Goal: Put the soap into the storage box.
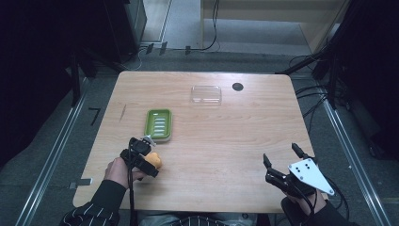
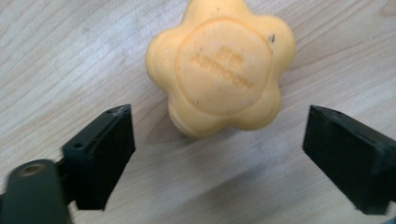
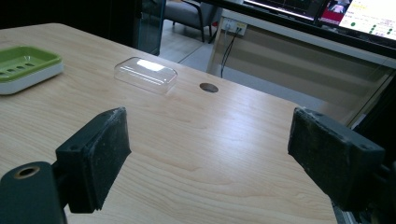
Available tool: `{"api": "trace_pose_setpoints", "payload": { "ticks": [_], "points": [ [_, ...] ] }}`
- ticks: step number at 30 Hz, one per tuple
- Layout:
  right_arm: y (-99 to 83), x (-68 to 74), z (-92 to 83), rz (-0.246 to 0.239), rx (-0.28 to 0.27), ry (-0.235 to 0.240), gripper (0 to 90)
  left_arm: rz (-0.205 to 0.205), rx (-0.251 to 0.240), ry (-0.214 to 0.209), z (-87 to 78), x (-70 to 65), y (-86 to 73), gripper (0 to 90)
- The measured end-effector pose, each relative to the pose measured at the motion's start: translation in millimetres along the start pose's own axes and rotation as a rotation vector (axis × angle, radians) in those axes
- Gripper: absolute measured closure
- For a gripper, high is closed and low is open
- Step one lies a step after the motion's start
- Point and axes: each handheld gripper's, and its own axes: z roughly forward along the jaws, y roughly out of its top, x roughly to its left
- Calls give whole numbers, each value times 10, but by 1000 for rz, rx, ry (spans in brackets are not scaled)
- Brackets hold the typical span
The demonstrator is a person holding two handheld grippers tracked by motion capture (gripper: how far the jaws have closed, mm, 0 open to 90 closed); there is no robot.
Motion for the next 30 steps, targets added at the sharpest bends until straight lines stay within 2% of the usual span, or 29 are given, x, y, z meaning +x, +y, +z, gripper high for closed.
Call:
{"api": "trace_pose_setpoints", "payload": {
  "ticks": [3, 6, 13, 16, 22, 23, 26, 30],
  "points": [
    [0, -2, 1, -1, 0, 0, 134, 4, -1, 0, 16, -6, 26, 165],
    [-1, -3, -1, 0, -1, 0, 134, 8, -6, 7, 31, 4, 36, 265],
    [-1, -2, 0, 0, -1, -1, 134, 29, -13, 4, 26, 5, 25, 350],
    [-1, -4, -1, 1, -1, -2, 134, 51, -12, 8, 20, 11, 14, 390],
    [-1, -4, -2, 1, -1, -2, 134, 59, -5, 16, 19, 4, 15, 386],
    [-1, -4, -1, 1, -1, -2, 134, 58, 5, 28, 20, 6, 23, 360],
    [-1, -1, 0, -1, 1, -1, 134, 49, 13, 16, 29, 19, 28, 305],
    [0, 4, 1, -3, 3, 0, 134, 44, 15, 17, 42, 22, 36, 292]
  ]
}}
